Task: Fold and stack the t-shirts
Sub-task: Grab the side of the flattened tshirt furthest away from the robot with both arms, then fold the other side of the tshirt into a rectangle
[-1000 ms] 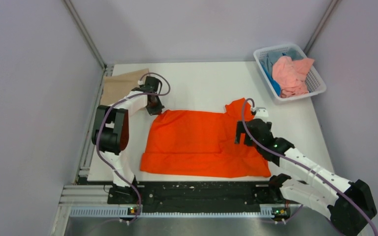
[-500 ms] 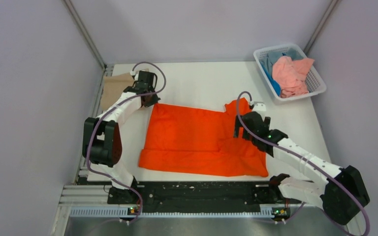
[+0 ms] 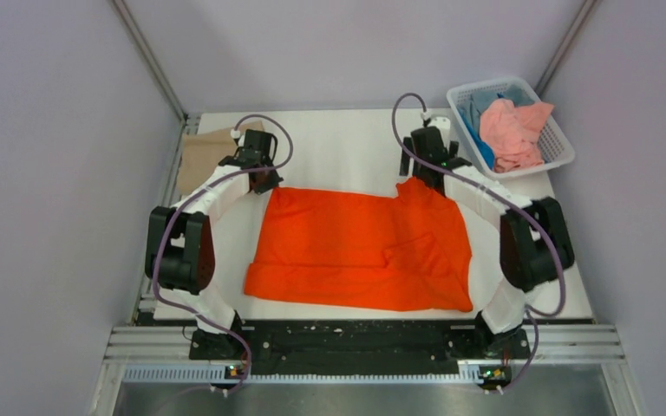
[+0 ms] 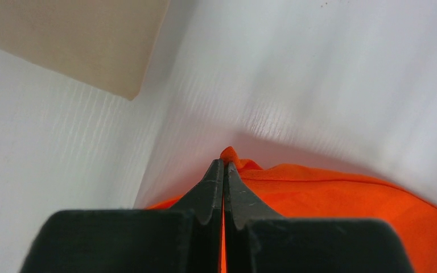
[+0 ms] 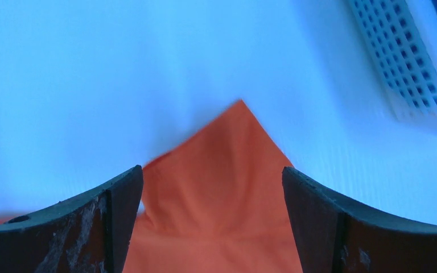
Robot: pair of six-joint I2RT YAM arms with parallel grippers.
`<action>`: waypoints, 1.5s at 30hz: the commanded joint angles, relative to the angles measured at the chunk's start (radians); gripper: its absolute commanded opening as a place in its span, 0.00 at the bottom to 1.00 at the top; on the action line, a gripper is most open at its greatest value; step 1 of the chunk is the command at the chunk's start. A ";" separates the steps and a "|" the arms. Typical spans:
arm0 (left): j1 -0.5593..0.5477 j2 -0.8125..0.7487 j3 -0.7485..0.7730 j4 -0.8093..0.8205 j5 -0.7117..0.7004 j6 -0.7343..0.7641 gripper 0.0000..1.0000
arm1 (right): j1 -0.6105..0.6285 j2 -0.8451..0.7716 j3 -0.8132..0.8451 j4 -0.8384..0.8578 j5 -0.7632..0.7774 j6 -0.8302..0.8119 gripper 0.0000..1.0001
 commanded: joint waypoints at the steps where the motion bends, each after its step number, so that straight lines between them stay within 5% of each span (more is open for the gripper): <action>1: -0.002 -0.022 -0.003 0.041 0.003 0.004 0.00 | -0.055 0.239 0.217 -0.032 -0.014 -0.047 0.88; 6: -0.002 -0.014 -0.001 0.035 -0.016 0.008 0.00 | -0.071 0.431 0.384 -0.108 -0.026 -0.053 0.79; 14: -0.002 -0.001 -0.001 0.021 -0.029 0.006 0.00 | -0.071 0.416 0.284 -0.099 -0.061 -0.025 0.69; 20: -0.002 0.000 -0.003 0.024 -0.018 -0.001 0.00 | -0.070 0.323 0.208 -0.079 -0.031 -0.002 0.23; 23: -0.002 -0.012 -0.016 0.025 -0.014 -0.007 0.00 | -0.071 0.246 0.184 -0.063 -0.048 -0.003 0.09; 29: -0.002 -0.093 -0.097 0.051 0.010 -0.029 0.00 | -0.062 0.061 0.070 -0.048 -0.114 -0.014 0.00; 45: -0.049 -0.437 -0.483 0.055 0.037 -0.130 0.00 | -0.024 -0.464 -0.362 -0.126 -0.236 0.089 0.00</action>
